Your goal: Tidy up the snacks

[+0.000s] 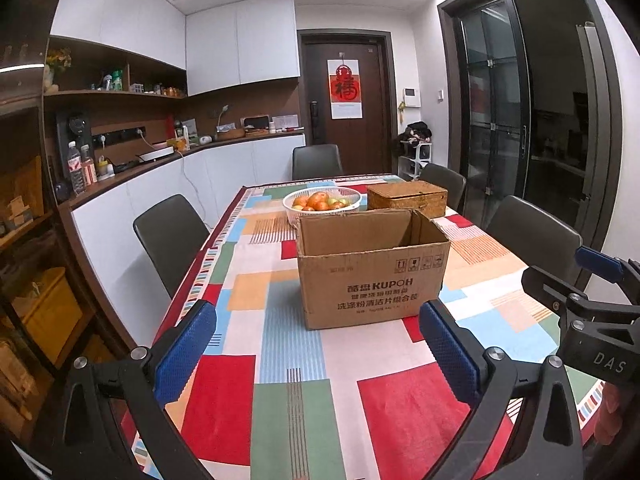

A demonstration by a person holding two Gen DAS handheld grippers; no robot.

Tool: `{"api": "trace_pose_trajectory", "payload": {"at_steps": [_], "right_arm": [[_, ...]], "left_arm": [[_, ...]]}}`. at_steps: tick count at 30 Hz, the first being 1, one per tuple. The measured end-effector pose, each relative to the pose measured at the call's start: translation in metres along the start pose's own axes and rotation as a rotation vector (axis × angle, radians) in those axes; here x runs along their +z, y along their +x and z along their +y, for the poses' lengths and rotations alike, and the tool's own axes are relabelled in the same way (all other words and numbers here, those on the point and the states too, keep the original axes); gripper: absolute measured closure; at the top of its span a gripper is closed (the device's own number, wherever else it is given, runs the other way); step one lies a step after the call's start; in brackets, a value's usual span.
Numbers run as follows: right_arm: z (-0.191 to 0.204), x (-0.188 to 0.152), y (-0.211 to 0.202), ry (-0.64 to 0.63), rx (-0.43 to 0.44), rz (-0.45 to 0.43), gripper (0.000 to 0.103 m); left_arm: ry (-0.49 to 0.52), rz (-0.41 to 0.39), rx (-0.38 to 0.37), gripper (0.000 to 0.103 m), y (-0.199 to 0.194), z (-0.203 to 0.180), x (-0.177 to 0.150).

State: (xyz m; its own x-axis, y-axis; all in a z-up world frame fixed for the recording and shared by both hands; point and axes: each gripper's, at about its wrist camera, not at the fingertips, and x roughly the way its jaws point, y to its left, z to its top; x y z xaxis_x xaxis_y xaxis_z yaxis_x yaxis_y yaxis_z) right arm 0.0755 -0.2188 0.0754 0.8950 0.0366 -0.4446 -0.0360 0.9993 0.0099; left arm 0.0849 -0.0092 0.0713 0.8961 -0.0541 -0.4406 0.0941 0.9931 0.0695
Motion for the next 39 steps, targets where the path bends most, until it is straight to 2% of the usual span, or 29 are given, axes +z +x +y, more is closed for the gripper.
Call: {"api": "trace_pose_trajectory", "payload": {"at_steps": [39], "right_arm": [[0.0017,-0.0047,0.0031,-0.007,0.004,0.019,0.011]], "left_arm": [[-0.002,0.005,0.016,0.000,-0.0026,0.0059,-0.0024]]}}
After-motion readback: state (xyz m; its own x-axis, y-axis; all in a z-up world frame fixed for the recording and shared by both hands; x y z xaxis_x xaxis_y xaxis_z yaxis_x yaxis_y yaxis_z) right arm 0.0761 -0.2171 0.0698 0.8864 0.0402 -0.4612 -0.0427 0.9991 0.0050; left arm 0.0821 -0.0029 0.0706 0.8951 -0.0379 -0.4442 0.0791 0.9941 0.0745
